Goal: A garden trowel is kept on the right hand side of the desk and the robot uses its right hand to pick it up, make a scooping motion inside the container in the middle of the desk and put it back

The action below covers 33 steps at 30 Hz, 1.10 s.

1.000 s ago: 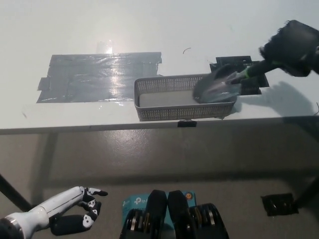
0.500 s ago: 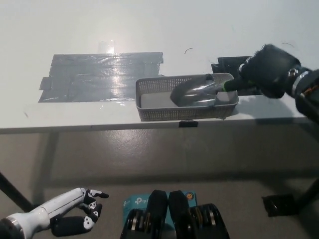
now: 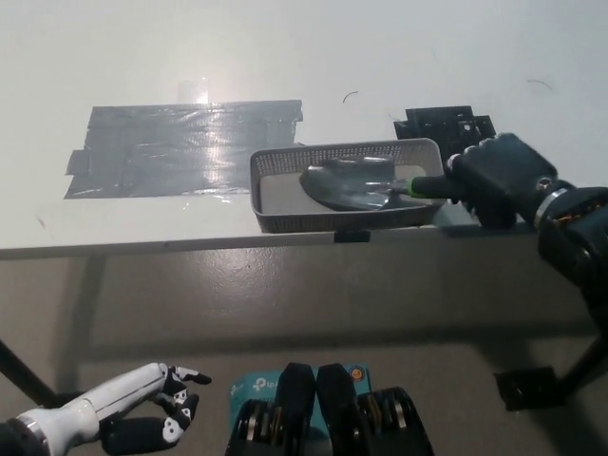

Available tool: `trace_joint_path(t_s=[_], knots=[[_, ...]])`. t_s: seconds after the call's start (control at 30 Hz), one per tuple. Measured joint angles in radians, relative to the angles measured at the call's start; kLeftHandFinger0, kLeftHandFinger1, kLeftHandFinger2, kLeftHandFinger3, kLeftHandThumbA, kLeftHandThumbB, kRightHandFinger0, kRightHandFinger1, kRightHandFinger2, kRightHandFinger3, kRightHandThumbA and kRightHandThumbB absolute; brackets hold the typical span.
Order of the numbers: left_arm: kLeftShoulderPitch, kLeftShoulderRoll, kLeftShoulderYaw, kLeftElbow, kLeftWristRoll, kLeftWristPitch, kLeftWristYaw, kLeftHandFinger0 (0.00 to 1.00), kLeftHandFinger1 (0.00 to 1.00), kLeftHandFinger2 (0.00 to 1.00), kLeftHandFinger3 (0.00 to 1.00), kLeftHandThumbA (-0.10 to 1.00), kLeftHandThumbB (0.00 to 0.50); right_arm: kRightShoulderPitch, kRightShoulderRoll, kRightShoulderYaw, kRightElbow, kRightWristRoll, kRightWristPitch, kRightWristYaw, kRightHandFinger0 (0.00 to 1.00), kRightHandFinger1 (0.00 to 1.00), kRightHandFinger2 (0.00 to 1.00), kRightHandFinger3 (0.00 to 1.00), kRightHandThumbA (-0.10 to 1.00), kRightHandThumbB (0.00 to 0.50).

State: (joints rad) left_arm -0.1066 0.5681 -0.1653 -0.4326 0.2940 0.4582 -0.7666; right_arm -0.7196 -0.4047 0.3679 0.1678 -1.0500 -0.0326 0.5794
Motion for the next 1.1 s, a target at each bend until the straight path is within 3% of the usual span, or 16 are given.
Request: trace_joint_path(t_s=[0.07, 0.1, 0.13, 0.17, 0.2, 0.23, 0.27, 0.3, 0.33, 0.4, 0.43, 0.47, 0.5, 0.57, 0.67, 1.1], knots=[[0.0, -0.001, -0.005, 0.0, 0.003, 0.0, -0.003, 0.77, 0.79, 0.91, 1.0, 1.0, 0.43, 0.0, 0.007, -0.011, 0.006, 0.007, 0.011, -0.003, 0.0, 0.03, 0.38, 0.31, -0.1, 0.063], [0.0, -0.002, -0.006, 0.001, 0.004, 0.0, -0.004, 0.78, 0.79, 0.91, 1.0, 1.0, 0.428, 0.0, 0.012, -0.02, 0.009, 0.015, 0.016, -0.003, 0.0, 0.04, 0.39, 0.28, -0.1, 0.106], [0.0, -0.005, -0.007, 0.001, 0.004, 0.0, -0.006, 0.78, 0.79, 0.92, 1.0, 1.0, 0.438, 0.0, 0.018, -0.028, 0.013, 0.028, 0.022, -0.003, 0.0, 0.05, 0.39, 0.08, -0.1, 0.094], [0.0, -0.008, -0.007, 0.001, 0.005, 0.0, -0.008, 0.78, 0.79, 0.92, 1.0, 1.0, 0.452, -0.001, 0.025, -0.038, 0.019, 0.038, 0.029, -0.001, 0.0, 0.09, 0.43, 0.17, -0.1, 0.098], [0.0, -0.011, -0.007, 0.001, 0.007, 0.0, -0.009, 0.78, 0.79, 0.91, 1.0, 1.0, 0.439, -0.003, 0.031, -0.048, 0.025, 0.049, 0.036, 0.002, 0.15, 0.33, 0.71, 0.49, -0.1, 0.14], [0.0, -0.014, -0.008, 0.001, 0.009, 0.0, -0.01, 0.77, 0.78, 0.91, 1.0, 1.0, 0.439, -0.006, 0.034, -0.056, 0.031, 0.059, 0.044, 0.005, 0.08, 0.28, 0.6, 0.66, -0.1, 0.11], [0.0, -0.016, -0.01, 0.001, 0.01, 0.0, -0.011, 0.76, 0.78, 0.91, 1.0, 1.0, 0.44, -0.011, 0.037, -0.062, 0.038, 0.068, 0.051, 0.01, 0.05, 0.27, 0.57, 0.66, -0.1, 0.106], [0.001, -0.017, -0.011, 0.001, 0.011, 0.0, -0.012, 0.76, 0.78, 0.9, 1.0, 1.0, 0.441, -0.018, 0.038, -0.066, 0.045, 0.08, 0.054, 0.015, 0.01, 0.23, 0.5, 0.65, -0.1, 0.109], [0.001, -0.017, -0.011, 0.001, 0.012, 0.0, -0.012, 0.77, 0.78, 0.9, 1.0, 1.0, 0.45, -0.025, 0.039, -0.068, 0.054, 0.088, 0.054, 0.018, 0.0, 0.01, 0.24, 0.32, -0.1, 0.078], [0.004, -0.017, -0.013, 0.001, 0.016, 0.0, -0.014, 0.77, 0.78, 0.9, 1.0, 1.0, 0.455, -0.053, 0.038, -0.073, 0.077, 0.113, 0.055, 0.025, 0.0, 0.09, 0.34, 0.32, -0.1, 0.071], [0.005, -0.018, -0.013, 0.001, 0.018, 0.0, -0.016, 0.77, 0.78, 0.9, 1.0, 1.0, 0.453, -0.071, 0.038, -0.073, 0.084, 0.122, 0.056, 0.027, 0.0, 0.04, 0.28, 0.1, -0.1, 0.086], [0.006, -0.019, -0.015, 0.001, 0.02, 0.0, -0.018, 0.77, 0.78, 0.91, 1.0, 1.0, 0.449, -0.091, 0.038, -0.073, 0.09, 0.13, 0.057, 0.031, 0.0, 0.07, 0.38, 0.05, -0.1, 0.126], [0.008, -0.021, -0.015, 0.001, 0.022, 0.0, -0.018, 0.77, 0.78, 0.91, 1.0, 1.0, 0.454, -0.114, 0.038, -0.073, 0.094, 0.14, 0.058, 0.033, 0.0, 0.18, 0.53, 0.11, -0.1, 0.149], [0.011, -0.023, -0.017, 0.002, 0.023, 0.0, -0.019, 0.78, 0.79, 0.91, 1.0, 1.0, 0.464, -0.157, 0.036, -0.076, 0.098, 0.157, 0.061, 0.044, 0.0, 0.11, 0.41, 0.16, -0.1, 0.131], [0.014, -0.026, -0.019, 0.004, 0.027, 0.0, -0.019, 0.78, 0.79, 0.91, 1.0, 1.0, 0.469, -0.233, 0.028, -0.087, 0.097, 0.192, 0.074, 0.071, 0.0, 0.02, 0.33, 0.04, -0.1, 0.143], [0.033, -0.027, -0.026, 0.009, 0.038, 0.0, -0.019, 0.76, 0.78, 0.91, 1.0, 1.0, 0.452, -0.404, -0.096, -0.124, 0.08, 0.328, 0.097, 0.162, 0.0, 0.14, 0.42, 0.23, -0.1, 0.178]])
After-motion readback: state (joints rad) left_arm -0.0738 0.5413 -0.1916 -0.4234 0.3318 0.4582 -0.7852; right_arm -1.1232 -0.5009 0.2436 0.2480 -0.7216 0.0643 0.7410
